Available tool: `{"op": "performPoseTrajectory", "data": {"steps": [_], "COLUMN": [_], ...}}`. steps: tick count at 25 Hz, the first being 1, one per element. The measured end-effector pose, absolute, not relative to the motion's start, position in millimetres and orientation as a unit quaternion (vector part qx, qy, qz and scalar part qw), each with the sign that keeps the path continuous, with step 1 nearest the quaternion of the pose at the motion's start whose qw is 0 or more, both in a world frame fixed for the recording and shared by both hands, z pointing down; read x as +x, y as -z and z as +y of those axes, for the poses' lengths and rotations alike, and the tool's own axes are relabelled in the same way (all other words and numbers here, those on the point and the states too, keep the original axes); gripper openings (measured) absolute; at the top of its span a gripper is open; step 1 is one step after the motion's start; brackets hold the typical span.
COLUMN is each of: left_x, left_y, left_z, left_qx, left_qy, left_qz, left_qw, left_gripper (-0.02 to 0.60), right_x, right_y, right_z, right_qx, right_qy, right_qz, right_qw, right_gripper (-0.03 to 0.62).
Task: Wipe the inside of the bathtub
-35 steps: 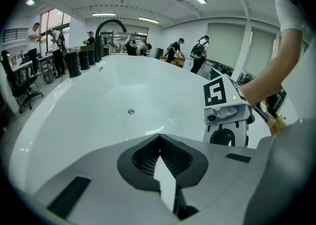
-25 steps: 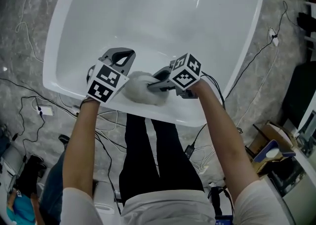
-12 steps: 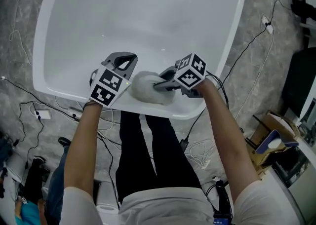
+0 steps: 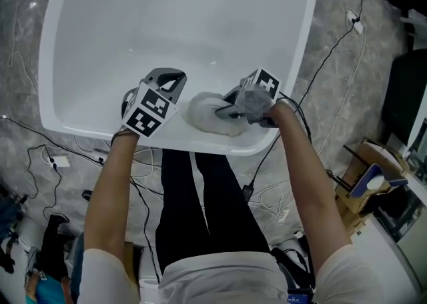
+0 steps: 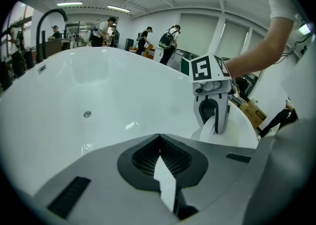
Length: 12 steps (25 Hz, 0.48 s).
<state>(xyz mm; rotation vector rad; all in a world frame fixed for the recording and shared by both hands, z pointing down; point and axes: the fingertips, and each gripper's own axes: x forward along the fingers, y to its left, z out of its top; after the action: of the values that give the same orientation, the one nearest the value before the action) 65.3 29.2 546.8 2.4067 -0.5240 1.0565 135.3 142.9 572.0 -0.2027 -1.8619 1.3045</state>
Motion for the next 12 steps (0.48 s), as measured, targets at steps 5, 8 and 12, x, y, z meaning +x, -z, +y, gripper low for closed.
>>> {"op": "performPoseTrajectory", "data": {"steps": [5,8,12], "left_x": [63.3,59.6,53.0], "left_y": [-550.7,-556.6,-561.8], "left_z": [30.1,27.8,23.1], "left_qx": [0.878,0.879,0.879], "left_qy": [-0.382,-0.385,-0.389], "left_qz": [-0.178,-0.170,-0.165], "left_qw": [0.228,0.225,0.224], "left_gripper": [0.009,0.009,0.009], "right_x": [142.3,148.3,150.3], "right_y": [-590.4,-607.2,-621.5], "right_z": [140.9,135.2,132.6], "right_qx": [-0.057,-0.039,-0.030], "right_qy": [-0.515,-0.503,-0.505], "right_qz": [-0.726,-0.715,-0.700], "right_qw": [0.452,0.485,0.504], "right_gripper": [0.094,0.094,0.094]}}
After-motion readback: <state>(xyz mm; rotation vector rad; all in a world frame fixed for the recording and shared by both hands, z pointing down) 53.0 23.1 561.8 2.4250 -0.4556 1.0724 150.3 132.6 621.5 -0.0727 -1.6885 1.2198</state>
